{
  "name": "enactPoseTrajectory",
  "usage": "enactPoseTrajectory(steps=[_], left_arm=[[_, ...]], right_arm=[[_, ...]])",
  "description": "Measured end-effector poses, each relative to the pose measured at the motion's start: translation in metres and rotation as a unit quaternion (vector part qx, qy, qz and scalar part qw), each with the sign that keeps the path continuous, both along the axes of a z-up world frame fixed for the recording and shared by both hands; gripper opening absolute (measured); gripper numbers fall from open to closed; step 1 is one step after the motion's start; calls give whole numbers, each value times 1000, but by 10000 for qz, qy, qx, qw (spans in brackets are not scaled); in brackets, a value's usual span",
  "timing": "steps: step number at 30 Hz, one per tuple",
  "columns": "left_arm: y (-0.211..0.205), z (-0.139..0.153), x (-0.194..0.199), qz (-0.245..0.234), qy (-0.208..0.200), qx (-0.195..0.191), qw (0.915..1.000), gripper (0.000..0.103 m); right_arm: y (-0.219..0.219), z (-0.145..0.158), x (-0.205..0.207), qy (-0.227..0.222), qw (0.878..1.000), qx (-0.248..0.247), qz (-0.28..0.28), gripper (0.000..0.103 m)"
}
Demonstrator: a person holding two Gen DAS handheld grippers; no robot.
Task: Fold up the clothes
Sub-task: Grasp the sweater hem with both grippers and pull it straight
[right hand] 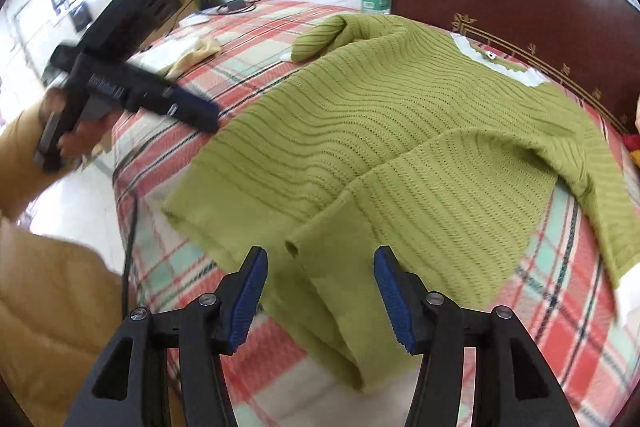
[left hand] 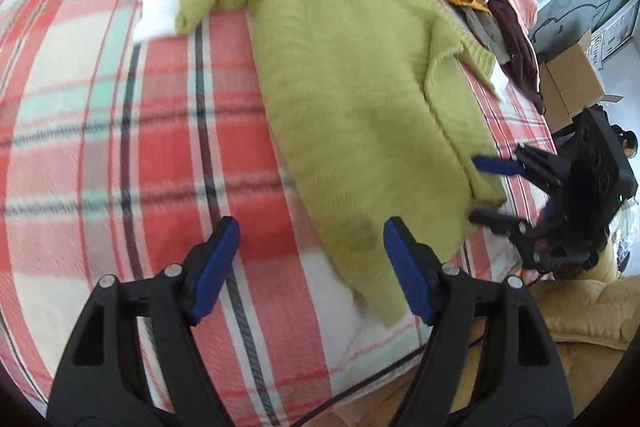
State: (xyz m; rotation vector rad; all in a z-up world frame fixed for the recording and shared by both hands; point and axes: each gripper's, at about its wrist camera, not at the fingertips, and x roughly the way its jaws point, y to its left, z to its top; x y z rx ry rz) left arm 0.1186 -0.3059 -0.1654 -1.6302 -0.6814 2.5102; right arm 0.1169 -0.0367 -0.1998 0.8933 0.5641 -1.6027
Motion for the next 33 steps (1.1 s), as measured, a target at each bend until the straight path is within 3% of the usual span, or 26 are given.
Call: enactPoseTrajectory(steps=[2,3,4,6,7,9,11,15,17,19,20,22,24,26,29,31,33], left_arm=[[6,-2,6,-22,34,60,10000,77],[8,-1,7,-51,74,109,9999,77],[11,-1,7,-84,98,220,9997,77],[17,-3,6,-102,120,413,9990,73],[20,-4,4,-119,105,464,9988,66],[27,-7,-3,-188,21,613,9979,11],[29,-9,-11,-187,-78,742,9970,9],[11,9,-11,124,444,1444,9884,6],[1,21,-6,290,668,1386,9877,6],[-5,27,0,345,738,1347,9875,6],[-5,26,2,323,690,1372,9876,7],[0,17,5,332,394,1132,9922,21],[12,3,9,312,58,949,9950,68],[25,-6,13,224,-37,1055,9942,69],[45,-5,13,122,59,1098,9939,81],[59,-8,7,101,-11,1191,9928,81],[72,-7,1,128,66,950,9954,82]], right_arm=[[-3,-2,-4,-61,9994,-177,-294,57],[-4,-5,-9,-178,9987,-189,-433,44],[-3,-8,-15,-404,9974,-223,-548,22],[5,-8,-26,-841,9925,-398,-799,12],[11,-6,-31,-986,9896,-527,-910,10],[24,1,-41,-1301,9810,-854,-1158,10],[43,9,-51,-1834,9640,-1245,-1471,9],[88,20,-63,-2470,9274,-1915,-2056,9],[103,21,-66,-2465,9202,-1988,-2302,9],[122,16,-70,-2744,8998,-2195,-2587,9],[132,14,-74,-2858,8889,-2336,-2713,9],[152,5,-80,-3046,8674,-2505,-3033,9],[168,-7,-89,-3270,8509,-2437,-3310,9],[176,-19,-94,-3447,8375,-2354,-3526,9],[182,-34,-97,-3661,8227,-2283,-3701,9],[182,-38,-97,-3773,8170,-2335,-3682,9],[176,-36,-94,-3751,8212,-2354,-3599,9]])
